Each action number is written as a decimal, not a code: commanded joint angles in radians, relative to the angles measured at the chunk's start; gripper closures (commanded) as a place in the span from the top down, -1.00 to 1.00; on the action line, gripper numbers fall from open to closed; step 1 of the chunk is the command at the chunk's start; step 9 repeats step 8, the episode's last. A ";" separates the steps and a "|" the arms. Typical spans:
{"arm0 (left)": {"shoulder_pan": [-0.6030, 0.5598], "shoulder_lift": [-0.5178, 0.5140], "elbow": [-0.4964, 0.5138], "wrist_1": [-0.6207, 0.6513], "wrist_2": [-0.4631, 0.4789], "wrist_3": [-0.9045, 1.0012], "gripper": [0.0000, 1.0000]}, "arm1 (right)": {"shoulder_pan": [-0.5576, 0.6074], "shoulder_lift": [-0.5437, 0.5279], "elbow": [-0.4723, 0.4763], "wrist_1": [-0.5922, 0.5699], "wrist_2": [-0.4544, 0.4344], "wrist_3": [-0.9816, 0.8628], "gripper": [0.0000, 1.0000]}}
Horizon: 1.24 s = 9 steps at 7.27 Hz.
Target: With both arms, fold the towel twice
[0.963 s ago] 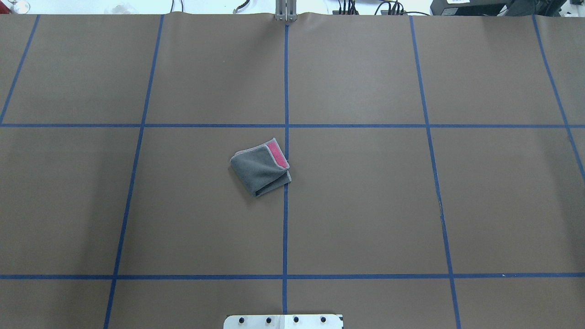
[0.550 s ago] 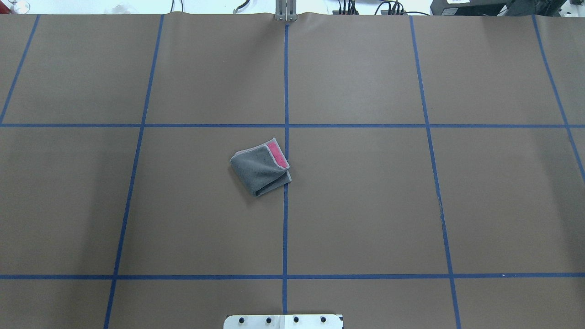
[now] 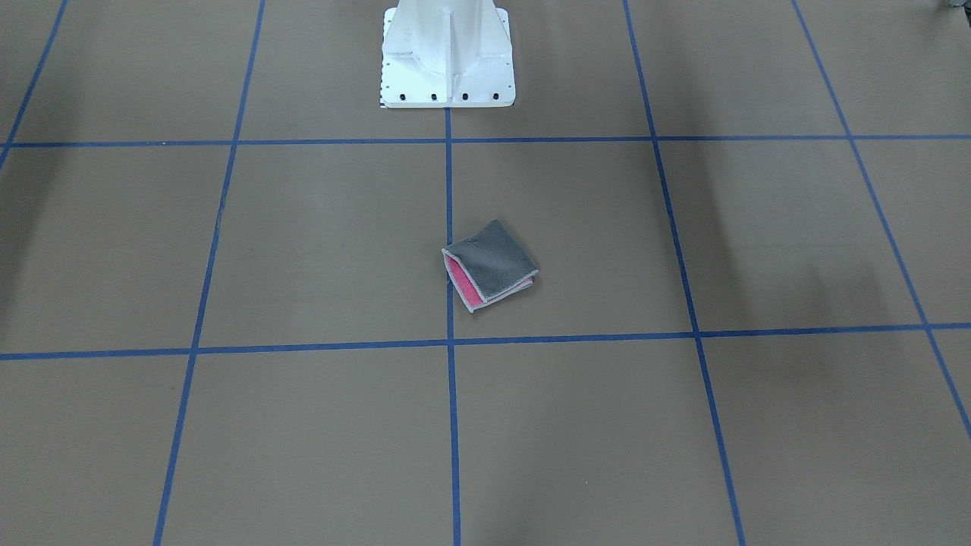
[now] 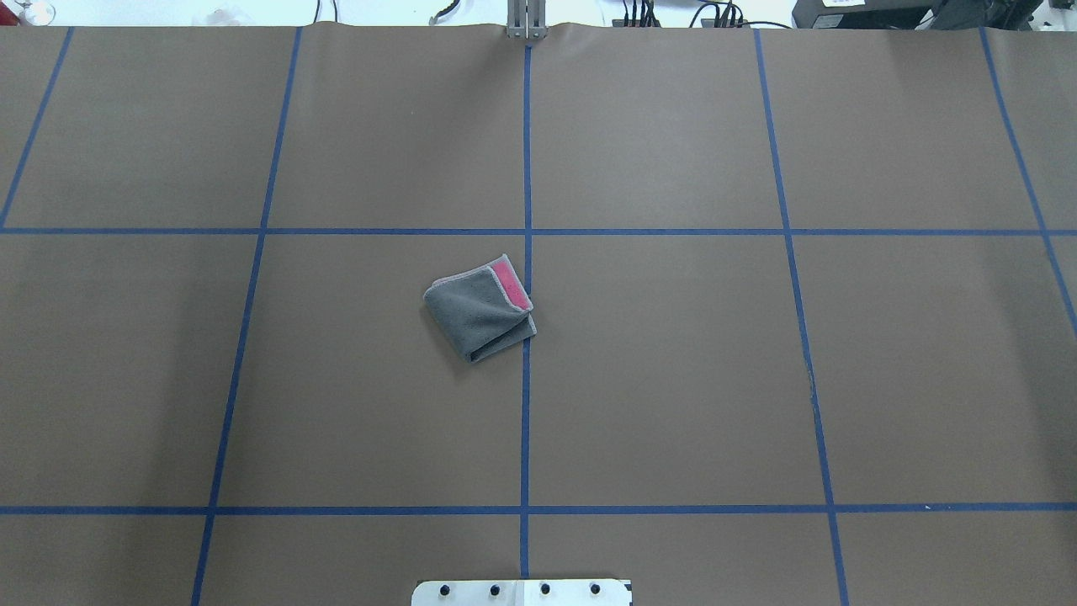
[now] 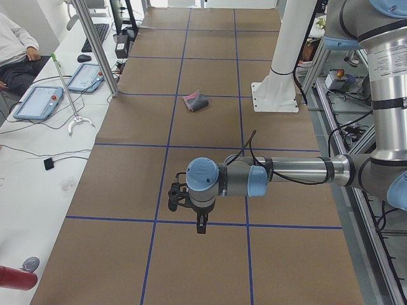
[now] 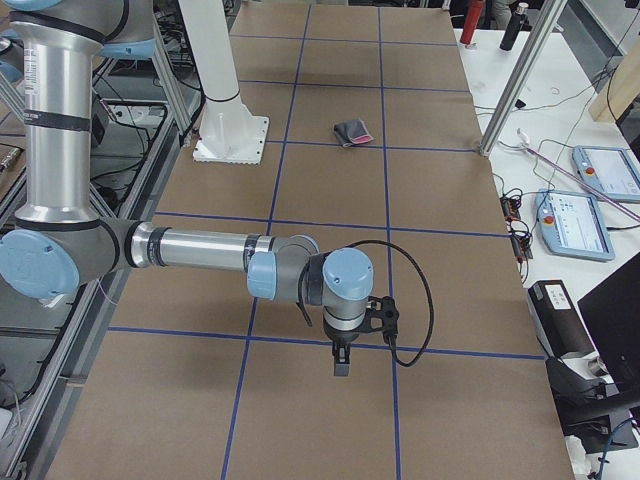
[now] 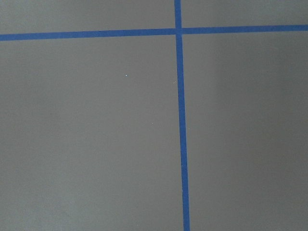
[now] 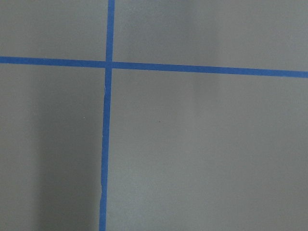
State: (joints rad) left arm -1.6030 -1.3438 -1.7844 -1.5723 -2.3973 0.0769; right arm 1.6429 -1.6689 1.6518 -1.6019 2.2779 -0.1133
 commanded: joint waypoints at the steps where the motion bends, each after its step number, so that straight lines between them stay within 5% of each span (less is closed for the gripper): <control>1: 0.000 0.000 -0.001 0.000 0.000 0.001 1.00 | 0.000 0.000 0.000 0.000 0.000 0.000 1.00; 9: 0.000 0.000 0.000 0.000 0.003 0.001 1.00 | 0.000 -0.015 0.006 0.002 0.009 -0.005 1.00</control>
